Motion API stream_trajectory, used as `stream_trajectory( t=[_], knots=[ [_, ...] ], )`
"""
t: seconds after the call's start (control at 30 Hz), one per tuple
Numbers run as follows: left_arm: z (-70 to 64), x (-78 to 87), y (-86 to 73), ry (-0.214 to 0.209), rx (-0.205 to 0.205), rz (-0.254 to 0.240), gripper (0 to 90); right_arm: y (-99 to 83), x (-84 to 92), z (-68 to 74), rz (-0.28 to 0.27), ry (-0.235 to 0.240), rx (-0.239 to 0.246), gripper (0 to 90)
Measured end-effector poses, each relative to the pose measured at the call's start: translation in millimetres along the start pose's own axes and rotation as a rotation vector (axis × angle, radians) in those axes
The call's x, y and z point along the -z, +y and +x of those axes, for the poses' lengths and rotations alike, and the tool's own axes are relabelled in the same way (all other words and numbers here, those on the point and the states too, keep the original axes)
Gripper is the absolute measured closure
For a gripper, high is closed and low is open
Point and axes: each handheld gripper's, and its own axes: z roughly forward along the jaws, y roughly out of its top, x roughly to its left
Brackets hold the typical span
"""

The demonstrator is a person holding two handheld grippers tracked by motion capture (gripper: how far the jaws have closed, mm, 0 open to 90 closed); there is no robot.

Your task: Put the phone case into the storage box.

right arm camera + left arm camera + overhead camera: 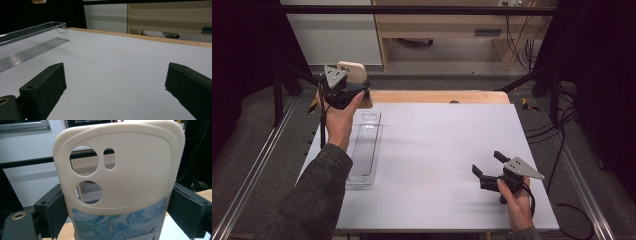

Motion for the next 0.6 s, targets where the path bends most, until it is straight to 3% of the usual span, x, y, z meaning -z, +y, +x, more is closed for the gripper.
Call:
stream_trajectory(
  t=[0.6],
  knots=[
    [3.9,-10.4,-5.8,0.033,0.029,-0.002,10.7,-0.9,1.3,10.8,-0.020,0.026,0.026,3.3]
  ],
)
